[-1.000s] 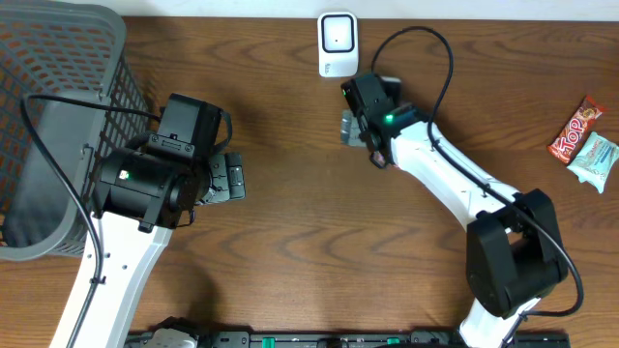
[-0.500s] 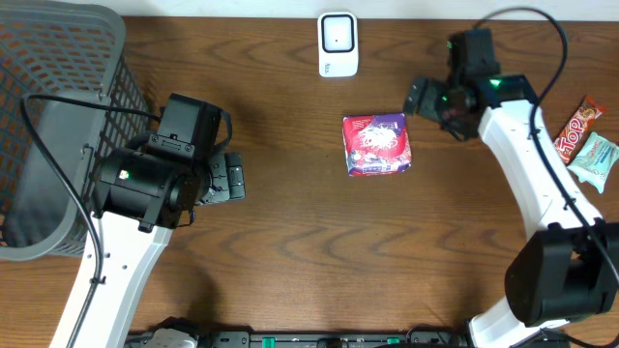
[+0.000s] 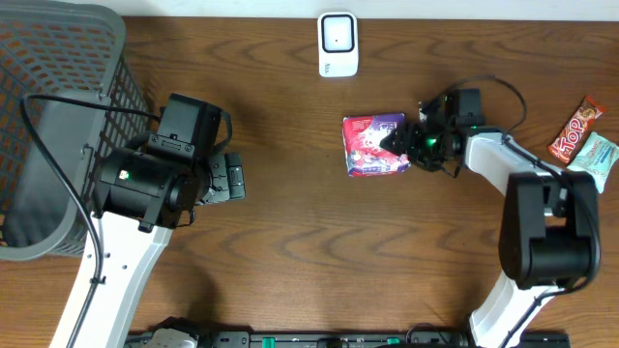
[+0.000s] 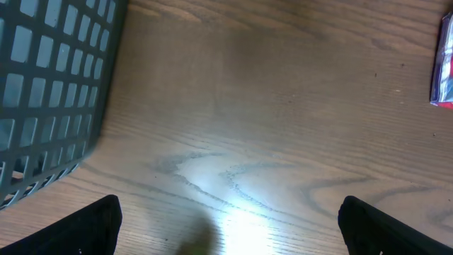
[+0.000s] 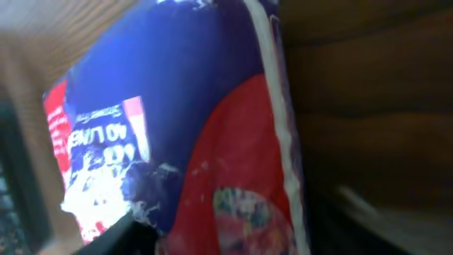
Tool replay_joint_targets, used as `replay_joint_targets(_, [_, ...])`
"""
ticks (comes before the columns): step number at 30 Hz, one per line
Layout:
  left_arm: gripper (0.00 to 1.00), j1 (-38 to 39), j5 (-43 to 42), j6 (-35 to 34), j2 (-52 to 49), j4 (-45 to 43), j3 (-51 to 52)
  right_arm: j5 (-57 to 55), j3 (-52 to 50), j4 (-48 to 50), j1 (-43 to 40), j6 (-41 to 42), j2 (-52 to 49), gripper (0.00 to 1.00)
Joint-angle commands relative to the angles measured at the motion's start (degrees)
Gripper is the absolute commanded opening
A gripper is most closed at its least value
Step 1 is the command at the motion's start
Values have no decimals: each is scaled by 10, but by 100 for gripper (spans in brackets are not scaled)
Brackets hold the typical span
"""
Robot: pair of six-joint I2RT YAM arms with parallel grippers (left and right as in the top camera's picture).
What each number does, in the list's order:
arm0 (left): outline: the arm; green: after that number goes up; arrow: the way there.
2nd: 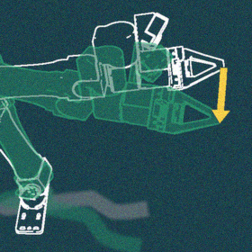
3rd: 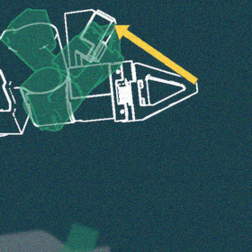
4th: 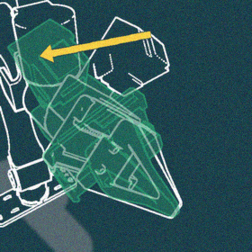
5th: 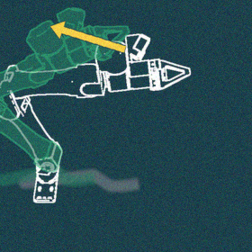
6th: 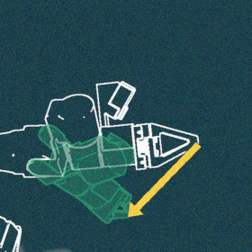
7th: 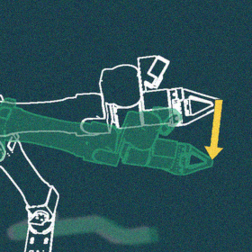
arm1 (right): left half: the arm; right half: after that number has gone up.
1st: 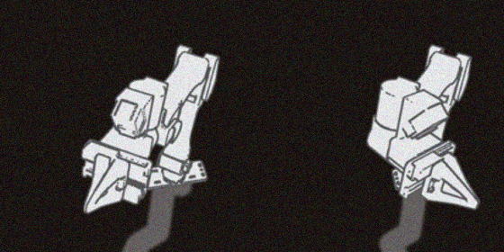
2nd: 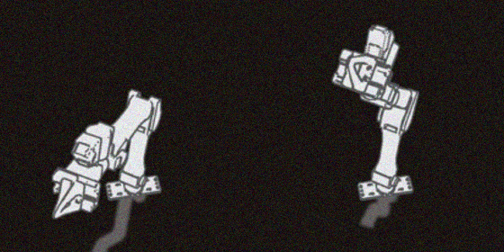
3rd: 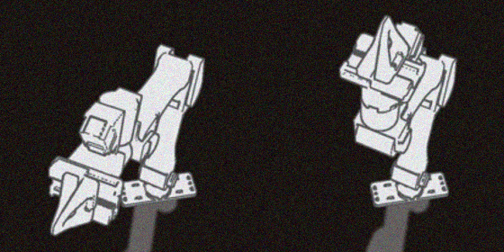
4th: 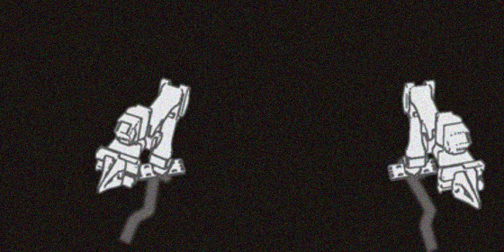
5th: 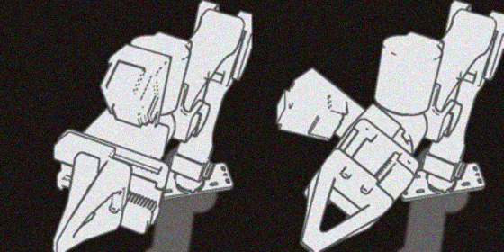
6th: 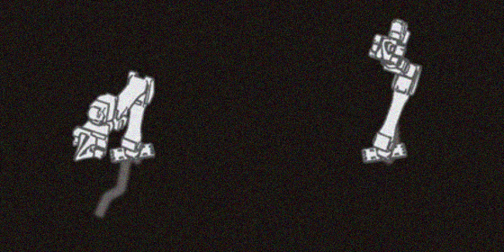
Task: Scan the item barcode
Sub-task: 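Hold the snack bag barcode in front of the scanner, then swing the snack bag to the table's right edge and release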
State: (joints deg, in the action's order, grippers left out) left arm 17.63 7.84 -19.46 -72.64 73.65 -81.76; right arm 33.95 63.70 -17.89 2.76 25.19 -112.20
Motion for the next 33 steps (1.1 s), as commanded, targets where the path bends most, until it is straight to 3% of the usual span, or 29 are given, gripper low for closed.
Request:
replay_joint_targets(1, [98,-3,2,1,0,3,2,67,-12,18,8,9,-50,38])
replay_joint_targets(3, [98,-3,2,1,0,3,2,106,-12,38,11,13,-59,1])
replay_joint_targets(6, [98,-3,2,1,0,3,2,179,-11,104,11,80,-53,1])
replay_joint_targets(10, [98,-3,2,1,0,3,2,230,-10,300,12,234,-21,1])
replay_joint_targets(13, [98,-3,2,1,0,3,2,199,-9,458,17,341,9,2])
replay_joint_targets(16, [98,-3,2,1,0,3,2,107,-1,531,26,428,24,2])
replay_joint_targets(19, [98,-3,2,1,0,3,2,-6,9,529,47,471,25,1])
replay_joint_targets(26, [98,-3,2,1,0,3,2,-228,71,443,116,462,8,1])
replay_joint_targets(33, [98,-3,2,1,0,3,2,-245,243,327,138,412,-82,1])
